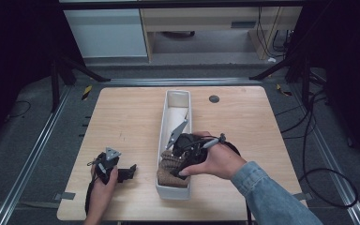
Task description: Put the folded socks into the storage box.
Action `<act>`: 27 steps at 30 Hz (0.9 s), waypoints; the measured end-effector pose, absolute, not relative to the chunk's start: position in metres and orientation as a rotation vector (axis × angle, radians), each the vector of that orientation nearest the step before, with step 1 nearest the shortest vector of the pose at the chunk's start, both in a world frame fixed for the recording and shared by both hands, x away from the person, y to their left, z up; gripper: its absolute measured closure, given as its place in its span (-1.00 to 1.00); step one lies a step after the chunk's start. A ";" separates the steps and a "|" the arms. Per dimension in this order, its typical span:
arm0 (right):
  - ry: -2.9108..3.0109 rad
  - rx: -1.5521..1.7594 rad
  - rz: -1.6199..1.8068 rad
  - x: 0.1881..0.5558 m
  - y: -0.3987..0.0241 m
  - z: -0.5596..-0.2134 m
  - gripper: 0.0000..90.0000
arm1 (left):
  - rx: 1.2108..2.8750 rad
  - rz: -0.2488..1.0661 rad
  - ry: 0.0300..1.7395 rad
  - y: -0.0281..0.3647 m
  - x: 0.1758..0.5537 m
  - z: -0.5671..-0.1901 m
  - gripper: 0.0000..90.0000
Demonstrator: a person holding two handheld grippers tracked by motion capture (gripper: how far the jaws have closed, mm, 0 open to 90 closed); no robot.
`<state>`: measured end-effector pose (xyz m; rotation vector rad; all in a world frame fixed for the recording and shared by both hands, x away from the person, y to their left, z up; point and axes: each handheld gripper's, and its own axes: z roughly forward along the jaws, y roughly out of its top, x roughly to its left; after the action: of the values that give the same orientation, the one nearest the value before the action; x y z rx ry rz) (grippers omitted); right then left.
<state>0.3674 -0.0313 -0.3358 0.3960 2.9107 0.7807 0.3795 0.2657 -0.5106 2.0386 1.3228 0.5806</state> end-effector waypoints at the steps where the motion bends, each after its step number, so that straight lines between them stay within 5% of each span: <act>1: 2.902 0.398 0.793 0.367 -0.034 -0.332 -0.52 | 2.038 0.581 1.323 0.266 0.380 -0.511 -1.00; 12: 2.872 0.418 0.844 0.374 -0.052 -0.307 0.07 | 2.038 0.581 1.323 0.266 0.380 -0.511 -1.00; 21: 2.869 0.438 0.886 0.380 -0.055 -0.302 0.83 | 2.039 0.581 1.323 0.266 0.380 -0.511 -1.00; 27: 2.894 0.450 0.893 0.383 -0.047 -0.308 1.00 | 2.039 0.580 1.323 0.266 0.380 -0.511 -1.00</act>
<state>0.3831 -0.0472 -0.3079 0.4495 2.8940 0.8926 0.3796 0.2657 -0.5106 2.0389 1.3228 0.5804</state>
